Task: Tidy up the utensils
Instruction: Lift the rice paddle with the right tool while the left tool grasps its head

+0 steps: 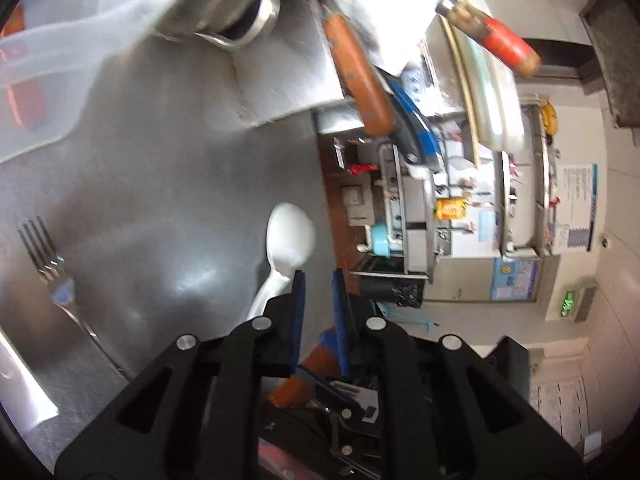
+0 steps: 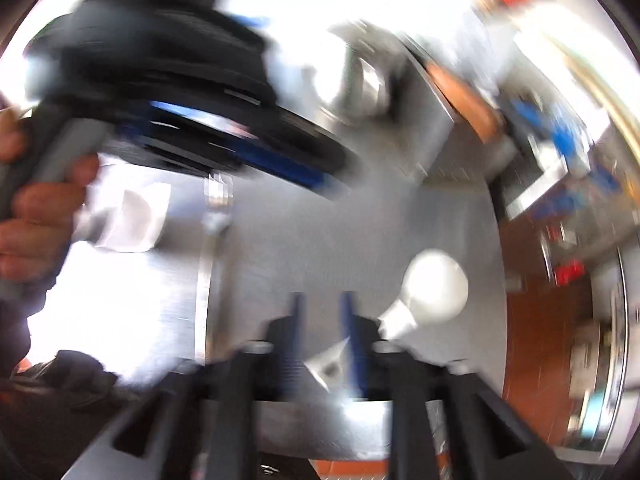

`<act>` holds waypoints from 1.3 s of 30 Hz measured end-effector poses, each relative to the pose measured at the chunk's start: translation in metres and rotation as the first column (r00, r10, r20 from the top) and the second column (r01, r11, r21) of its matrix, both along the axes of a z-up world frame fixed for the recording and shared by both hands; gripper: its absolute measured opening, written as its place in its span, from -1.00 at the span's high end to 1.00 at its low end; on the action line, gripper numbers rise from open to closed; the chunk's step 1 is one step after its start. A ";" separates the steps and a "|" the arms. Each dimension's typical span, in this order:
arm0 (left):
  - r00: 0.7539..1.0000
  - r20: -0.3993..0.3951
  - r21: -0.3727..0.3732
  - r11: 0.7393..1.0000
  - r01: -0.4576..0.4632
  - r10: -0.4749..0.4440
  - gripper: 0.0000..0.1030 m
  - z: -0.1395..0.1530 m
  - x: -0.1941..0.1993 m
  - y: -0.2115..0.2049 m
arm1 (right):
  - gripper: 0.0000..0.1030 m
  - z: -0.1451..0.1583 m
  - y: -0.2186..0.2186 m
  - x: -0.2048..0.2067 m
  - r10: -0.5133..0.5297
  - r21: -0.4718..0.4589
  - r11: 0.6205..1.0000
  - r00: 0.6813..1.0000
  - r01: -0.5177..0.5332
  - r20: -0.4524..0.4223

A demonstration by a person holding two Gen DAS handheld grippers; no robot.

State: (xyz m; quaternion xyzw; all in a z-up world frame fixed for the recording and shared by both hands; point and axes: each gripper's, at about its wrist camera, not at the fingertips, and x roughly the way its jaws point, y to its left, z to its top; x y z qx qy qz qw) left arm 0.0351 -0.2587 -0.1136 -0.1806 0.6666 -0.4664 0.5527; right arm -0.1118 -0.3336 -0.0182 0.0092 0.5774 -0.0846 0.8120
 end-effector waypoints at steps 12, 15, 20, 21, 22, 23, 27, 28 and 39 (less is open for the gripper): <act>0.990 0.127 0.138 0.989 0.046 -0.064 -0.85 -0.007 0.004 -0.029 | -0.48 -0.063 -0.072 -0.017 -0.376 0.198 0.898 0.919 0.392 -0.115; 0.987 0.122 0.151 0.985 0.084 -0.103 -0.85 -0.010 -0.004 -0.041 | -0.44 -0.076 -0.058 -0.003 -0.346 0.125 0.924 0.928 0.362 -0.136; 0.985 0.096 0.177 0.976 0.126 -0.144 -0.85 -0.023 -0.014 -0.049 | 0.42 -0.089 -0.027 0.006 -0.244 0.102 0.959 0.954 0.264 -0.175; 0.985 0.078 0.181 0.974 0.136 -0.152 -0.85 -0.028 -0.014 -0.050 | 0.49 -0.088 -0.023 0.006 -0.225 0.110 0.963 0.959 0.246 -0.173; 0.986 0.051 0.182 0.972 0.146 -0.158 -0.85 -0.034 -0.015 -0.050 | 0.53 -0.088 -0.019 0.006 -0.202 0.123 0.967 0.964 0.225 -0.173; 0.986 0.011 0.176 0.971 0.160 -0.164 -0.85 -0.042 -0.016 -0.050 | 0.54 -0.088 -0.013 0.006 -0.177 0.125 0.972 0.969 0.200 -0.174; 0.974 -0.145 0.161 0.967 0.197 -0.174 -0.85 -0.072 -0.024 -0.049 | 0.54 -0.086 0.008 0.004 -0.127 0.123 0.981 0.976 0.149 -0.174; 0.970 -0.173 0.155 0.968 0.200 -0.172 -0.85 -0.079 -0.027 -0.047 | 0.54 -0.085 0.007 0.003 -0.132 0.125 0.980 0.976 0.155 -0.173; 0.955 -0.268 0.156 0.972 0.176 -0.130 -0.65 -0.113 -0.044 -0.050 | 0.54 -0.073 0.010 -0.002 -0.139 0.322 0.929 0.977 0.185 -0.161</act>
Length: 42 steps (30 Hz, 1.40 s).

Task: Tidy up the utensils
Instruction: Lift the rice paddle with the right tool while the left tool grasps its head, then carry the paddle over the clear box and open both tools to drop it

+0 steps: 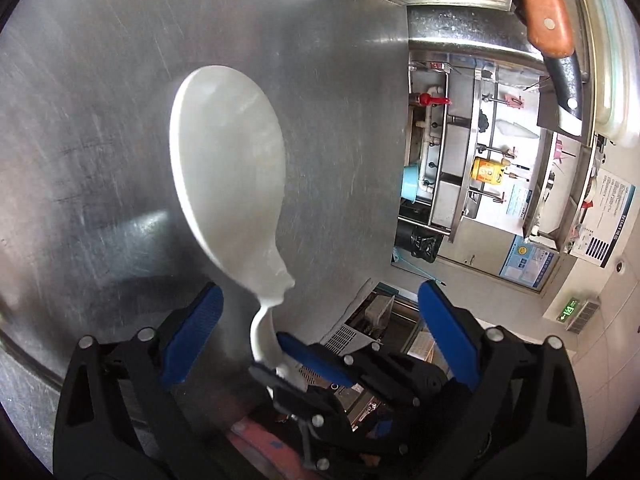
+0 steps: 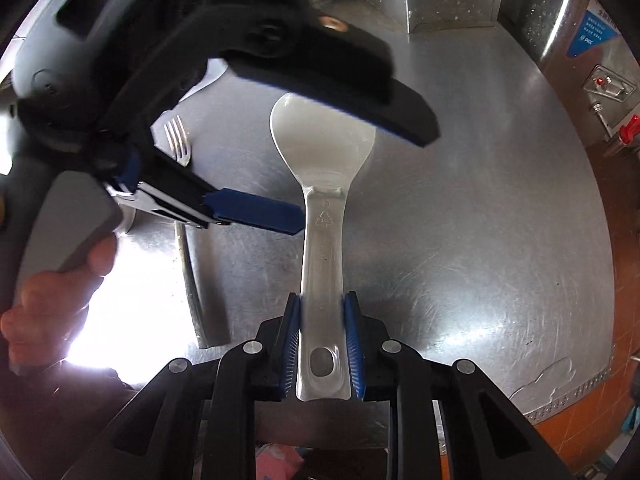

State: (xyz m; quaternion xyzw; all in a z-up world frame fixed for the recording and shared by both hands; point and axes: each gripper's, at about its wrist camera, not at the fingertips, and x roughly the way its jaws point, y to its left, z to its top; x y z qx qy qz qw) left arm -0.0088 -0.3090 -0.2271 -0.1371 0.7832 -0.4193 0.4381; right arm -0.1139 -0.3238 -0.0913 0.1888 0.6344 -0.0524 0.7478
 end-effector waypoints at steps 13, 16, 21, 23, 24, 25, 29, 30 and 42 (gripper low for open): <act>1.000 0.018 -0.055 0.998 0.001 0.000 0.69 0.018 0.002 0.002 | 0.56 0.028 0.024 -0.010 0.069 -0.163 0.985 0.997 -0.062 0.040; 0.998 0.050 -0.174 0.985 -0.025 0.034 0.76 0.058 0.010 0.012 | 0.57 0.058 0.040 -0.007 0.118 -0.245 0.965 0.989 -0.093 0.089; 0.981 0.154 -0.354 0.934 -0.058 0.119 0.81 0.137 0.034 0.047 | 0.59 0.114 0.080 0.013 0.270 -0.434 0.884 0.947 -0.173 0.173; 0.961 0.213 -0.405 0.911 -0.078 0.177 0.81 0.169 0.051 0.067 | 0.60 0.133 0.091 0.029 0.330 -0.493 0.848 0.922 -0.194 0.204; 0.947 0.241 -0.432 0.897 -0.090 0.211 0.81 0.185 0.061 0.079 | 0.60 0.143 0.098 0.037 0.361 -0.528 0.824 0.908 -0.203 0.214; 0.934 0.262 -0.454 0.885 -0.103 0.243 0.81 0.198 0.071 0.091 | 0.60 0.153 0.107 0.050 0.397 -0.574 0.792 0.890 -0.209 0.223; 0.858 0.342 -0.506 0.844 -0.175 0.383 0.81 0.244 0.115 0.144 | 0.61 0.187 0.142 0.107 0.537 -0.680 0.687 0.810 -0.259 0.234; 0.839 0.352 -0.510 0.837 -0.200 0.415 0.81 0.249 0.128 0.156 | 0.61 0.189 0.151 0.123 0.563 -0.695 0.666 0.794 -0.271 0.231; 0.756 0.144 -0.232 0.764 -0.602 0.639 0.76 0.114 0.274 0.288 | 0.72 0.075 0.262 0.306 0.751 -0.577 0.493 0.654 -0.651 -0.096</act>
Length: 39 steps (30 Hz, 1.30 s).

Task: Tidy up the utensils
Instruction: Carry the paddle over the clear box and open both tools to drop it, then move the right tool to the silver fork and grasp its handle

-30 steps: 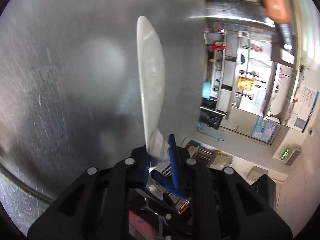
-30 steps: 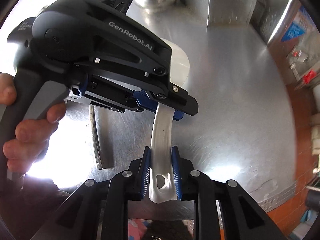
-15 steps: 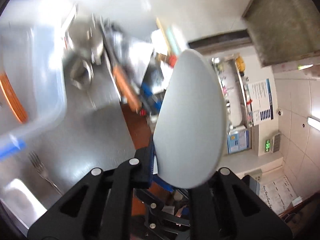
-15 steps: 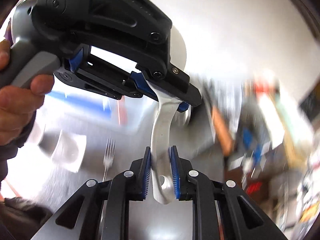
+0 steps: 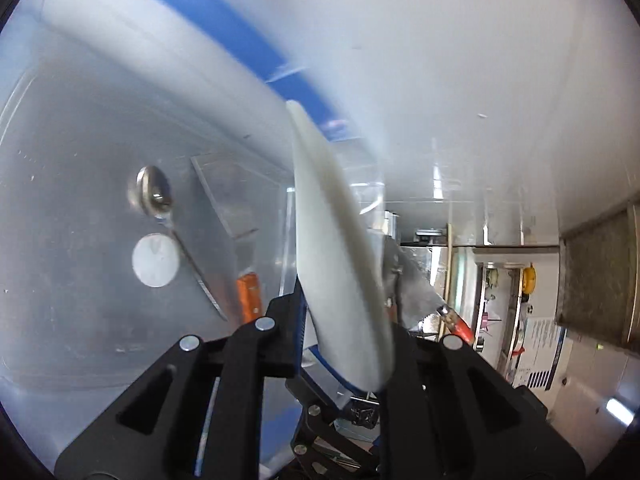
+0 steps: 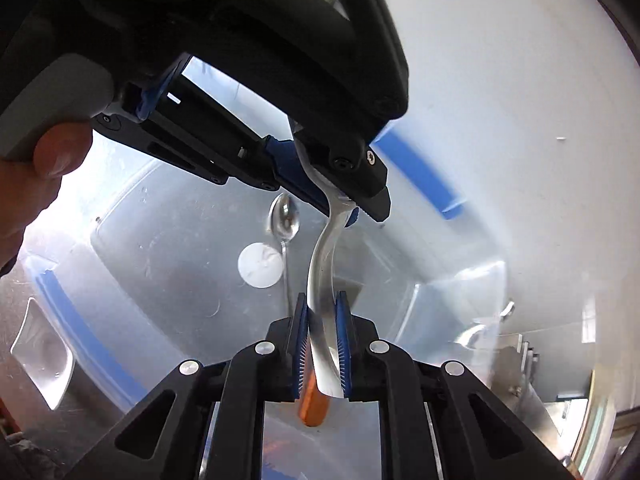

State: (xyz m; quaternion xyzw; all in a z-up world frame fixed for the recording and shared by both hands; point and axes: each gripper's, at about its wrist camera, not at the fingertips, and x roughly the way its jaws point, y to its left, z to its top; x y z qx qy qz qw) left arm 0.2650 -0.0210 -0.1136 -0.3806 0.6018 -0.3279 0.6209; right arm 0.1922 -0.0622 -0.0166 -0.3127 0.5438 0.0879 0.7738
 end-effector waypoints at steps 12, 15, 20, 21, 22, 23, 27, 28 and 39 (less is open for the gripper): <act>0.989 -0.138 0.357 0.934 -0.001 0.054 0.71 -0.054 0.012 -0.011 | 0.52 -0.048 0.002 0.030 -0.035 -0.019 0.999 0.988 0.033 -0.150; 0.998 -0.007 0.430 0.901 -0.050 0.059 0.13 -0.029 0.009 -0.010 | -0.03 -0.007 -0.016 0.013 -0.078 0.006 0.997 0.997 0.078 0.008; 0.949 0.306 0.500 0.861 -0.094 -0.074 -0.82 0.044 -0.007 -0.012 | -0.57 0.073 -0.042 -0.062 -0.060 0.096 0.995 0.969 0.037 0.240; 0.928 0.355 0.512 0.854 -0.094 -0.110 -0.85 0.060 -0.016 -0.018 | -0.65 0.082 -0.046 -0.081 -0.052 0.104 0.994 0.964 0.026 0.262; 0.913 0.386 0.529 0.843 -0.100 -0.134 -0.85 0.072 -0.022 -0.021 | -0.68 0.089 -0.051 -0.101 -0.048 0.104 0.994 0.959 0.019 0.279; 0.899 0.411 0.546 0.830 -0.112 -0.149 -0.85 0.083 -0.029 -0.025 | -0.73 0.091 -0.056 -0.119 -0.048 0.101 0.995 0.956 0.020 0.288; 0.853 0.493 0.547 0.824 -0.149 -0.173 -0.85 0.111 -0.069 -0.033 | -0.79 0.080 -0.073 -0.182 -0.095 0.121 0.990 0.971 0.069 0.220; 0.843 0.507 0.540 0.829 -0.146 -0.182 -0.85 0.115 -0.081 -0.034 | -0.80 0.073 -0.080 -0.194 -0.116 0.145 0.985 0.976 0.090 0.185; 0.689 0.719 0.458 0.805 -0.376 -0.087 -0.85 0.127 -0.204 -0.007 | -0.80 -0.064 -0.123 -0.258 -0.450 0.244 0.845 0.879 0.477 -0.159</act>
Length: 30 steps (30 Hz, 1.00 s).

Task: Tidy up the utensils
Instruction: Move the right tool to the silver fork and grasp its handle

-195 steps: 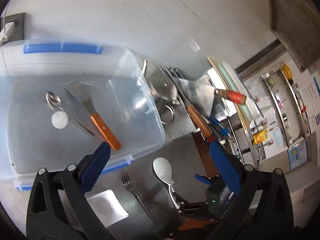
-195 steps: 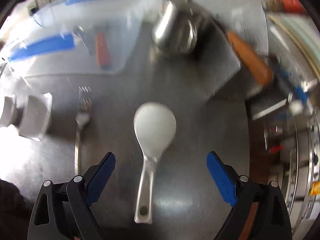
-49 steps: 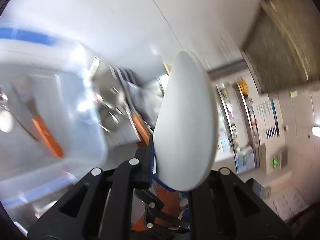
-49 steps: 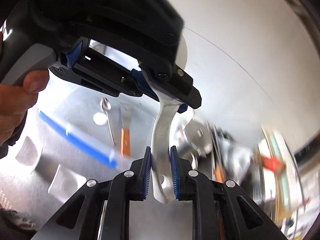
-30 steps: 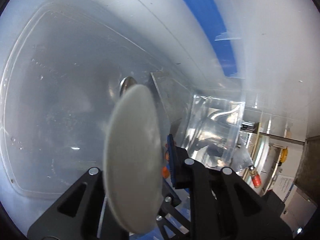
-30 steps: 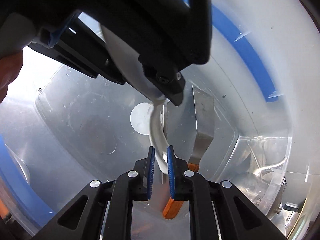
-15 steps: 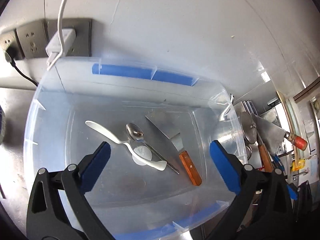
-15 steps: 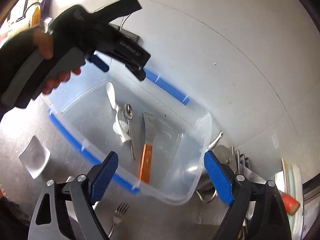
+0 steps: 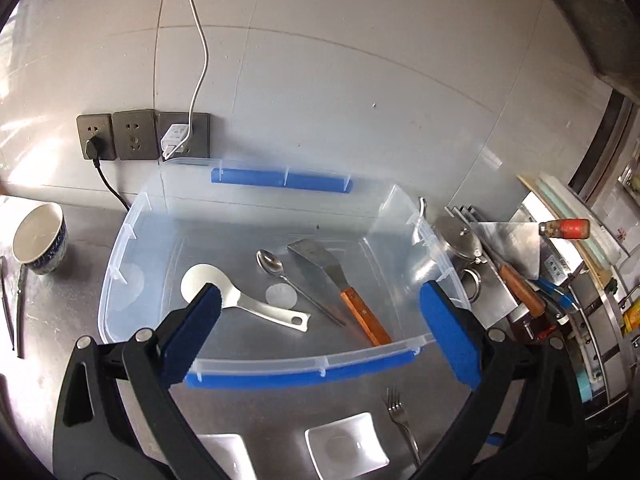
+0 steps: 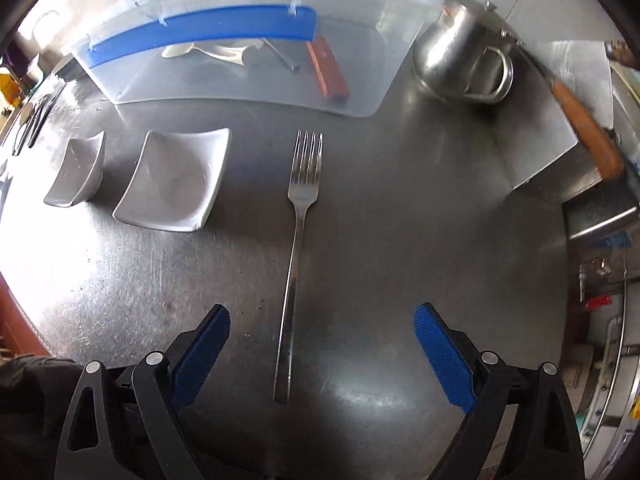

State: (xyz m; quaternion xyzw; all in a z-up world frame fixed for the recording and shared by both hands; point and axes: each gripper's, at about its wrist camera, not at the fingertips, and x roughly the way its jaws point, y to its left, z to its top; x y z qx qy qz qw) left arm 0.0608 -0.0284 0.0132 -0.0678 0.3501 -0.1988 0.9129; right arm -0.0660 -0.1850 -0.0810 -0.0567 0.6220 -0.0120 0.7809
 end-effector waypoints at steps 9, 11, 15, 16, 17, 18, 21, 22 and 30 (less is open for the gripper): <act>0.987 -0.155 -0.020 0.999 -0.039 0.036 -0.85 -0.055 -0.043 0.014 | -0.80 -0.038 0.019 -0.001 -0.014 -0.006 1.000 0.997 0.014 -0.078; 0.983 -0.177 -0.006 0.998 -0.056 0.055 -0.85 -0.064 -0.050 0.020 | -0.80 -0.045 0.017 0.000 -0.039 0.008 0.999 0.995 0.039 -0.096; 0.979 -0.189 0.001 0.997 -0.071 0.070 -0.85 -0.070 -0.061 0.024 | -0.80 -0.055 0.012 0.001 -0.075 0.042 0.996 0.989 0.081 -0.125; 0.978 -0.194 0.000 0.997 -0.073 0.072 -0.85 -0.072 -0.063 0.025 | -0.80 -0.057 0.011 0.001 -0.077 0.050 0.995 0.988 0.084 -0.134; 0.978 -0.198 0.000 0.997 -0.073 0.072 -0.85 -0.072 -0.064 0.024 | -0.80 -0.059 0.009 0.002 -0.078 0.061 0.994 0.987 0.087 -0.140; 0.977 -0.202 0.000 0.998 -0.069 0.067 -0.85 -0.072 -0.065 0.023 | -0.81 -0.062 0.007 0.003 -0.080 0.072 0.993 0.986 0.091 -0.143; 0.976 -0.210 0.002 0.998 -0.060 0.059 -0.85 -0.074 -0.068 0.021 | -0.81 -0.066 0.007 0.006 -0.086 0.079 0.992 0.987 0.097 -0.138; 0.975 -0.215 0.000 0.998 -0.056 0.054 -0.85 -0.076 -0.069 0.021 | -0.81 -0.067 0.006 0.005 -0.089 0.088 0.991 0.987 0.101 -0.133; 0.964 -0.262 -0.014 0.999 -0.043 0.037 -0.85 -0.086 -0.065 0.012 | 0.13 -0.054 0.021 -0.003 -0.016 0.076 0.997 0.995 0.023 -0.101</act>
